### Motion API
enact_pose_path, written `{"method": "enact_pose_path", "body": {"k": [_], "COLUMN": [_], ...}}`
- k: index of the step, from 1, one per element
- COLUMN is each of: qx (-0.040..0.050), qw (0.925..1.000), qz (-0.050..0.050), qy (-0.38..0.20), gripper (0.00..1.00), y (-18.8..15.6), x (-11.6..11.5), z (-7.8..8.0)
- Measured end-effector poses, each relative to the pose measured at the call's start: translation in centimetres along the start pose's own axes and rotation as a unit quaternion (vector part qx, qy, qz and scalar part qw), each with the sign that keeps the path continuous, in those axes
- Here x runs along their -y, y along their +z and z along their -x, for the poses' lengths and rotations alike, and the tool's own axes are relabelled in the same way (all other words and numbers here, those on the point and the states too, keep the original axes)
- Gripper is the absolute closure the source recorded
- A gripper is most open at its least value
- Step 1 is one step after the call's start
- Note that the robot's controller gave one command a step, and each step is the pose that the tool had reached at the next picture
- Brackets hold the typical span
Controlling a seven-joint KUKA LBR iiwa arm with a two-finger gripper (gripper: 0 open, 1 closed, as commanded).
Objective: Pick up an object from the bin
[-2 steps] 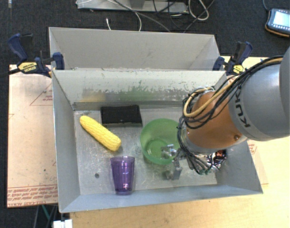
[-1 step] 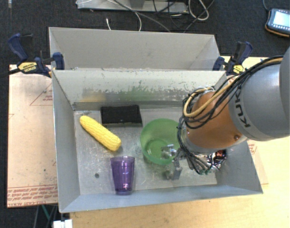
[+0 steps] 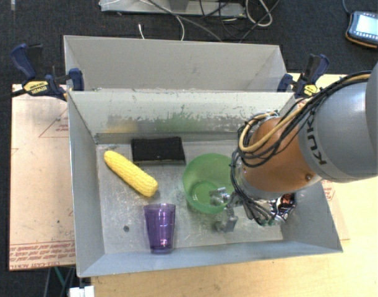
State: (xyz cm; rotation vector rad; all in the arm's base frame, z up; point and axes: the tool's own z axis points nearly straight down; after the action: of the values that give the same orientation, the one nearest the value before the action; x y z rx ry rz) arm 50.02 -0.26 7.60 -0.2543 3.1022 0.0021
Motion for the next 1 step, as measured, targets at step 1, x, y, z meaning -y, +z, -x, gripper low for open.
{"method": "enact_pose_path", "body": {"k": [1], "qx": [0.0098], "qw": [0.9963], "qz": [0.000], "qy": [-0.086], "gripper": [1.00], "y": [-0.09], "x": [1.81], "z": [-0.45]}}
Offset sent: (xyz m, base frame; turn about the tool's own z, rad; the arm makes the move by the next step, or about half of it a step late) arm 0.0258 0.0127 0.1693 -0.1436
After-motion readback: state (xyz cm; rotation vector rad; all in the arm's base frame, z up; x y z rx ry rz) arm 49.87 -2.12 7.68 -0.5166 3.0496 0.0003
